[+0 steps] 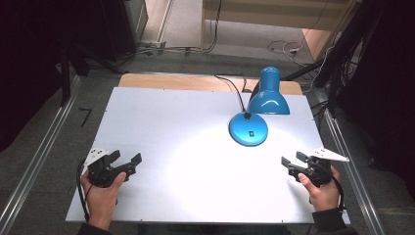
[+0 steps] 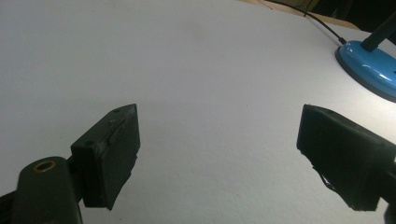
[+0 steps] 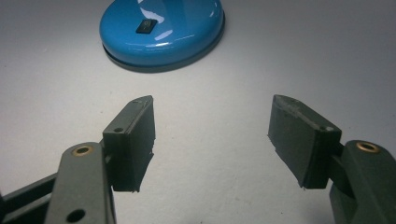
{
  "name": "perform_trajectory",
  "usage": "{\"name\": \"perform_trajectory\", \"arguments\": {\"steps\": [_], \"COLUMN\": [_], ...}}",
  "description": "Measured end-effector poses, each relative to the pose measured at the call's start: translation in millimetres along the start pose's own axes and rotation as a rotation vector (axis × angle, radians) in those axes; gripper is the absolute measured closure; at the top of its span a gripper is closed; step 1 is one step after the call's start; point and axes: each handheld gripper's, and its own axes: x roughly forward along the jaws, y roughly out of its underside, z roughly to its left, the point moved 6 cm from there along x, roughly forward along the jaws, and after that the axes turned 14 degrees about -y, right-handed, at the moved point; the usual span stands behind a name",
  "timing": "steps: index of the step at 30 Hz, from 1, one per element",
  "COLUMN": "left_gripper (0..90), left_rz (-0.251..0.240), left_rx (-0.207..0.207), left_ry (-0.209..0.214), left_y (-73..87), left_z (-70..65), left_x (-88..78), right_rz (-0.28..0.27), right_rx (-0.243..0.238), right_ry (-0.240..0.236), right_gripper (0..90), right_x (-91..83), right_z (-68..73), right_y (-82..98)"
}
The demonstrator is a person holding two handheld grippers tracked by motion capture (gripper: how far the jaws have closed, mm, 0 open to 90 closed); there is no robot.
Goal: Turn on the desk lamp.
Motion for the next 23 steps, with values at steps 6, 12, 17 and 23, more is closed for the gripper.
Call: {"name": "perform_trajectory", "arguments": {"steps": [6, 12, 17, 23], "left_gripper": [14.2, 14.2, 14.2, 14.1], "left_rz": [0.0, 0.0, 0.003, 0.004], "left_rx": [0.0, 0.0, 0.0, 0.001], "left_ry": [-0.001, -0.001, -0.001, 0.001], "left_y": [0.1, 0.0, 0.3, 0.2], "left_z": [-0.2, -0.2, -0.2, -0.9], "left_x": [0.1, 0.0, 0.4, 0.7], "right_rz": [0.002, 0.004, 0.004, 0.03], "right_rx": [0.005, 0.014, 0.024, 0.032], "right_ry": [0.007, 0.025, 0.039, 0.078], "right_gripper": [30.0, 29.9, 29.8, 21.7], "right_x": [-7.0, -14.2, -21.4, -19.9], "right_z": [-2.9, -6.8, -11.5, -21.5], "right_y": [4.9, 10.4, 15.7, 26.3]}}
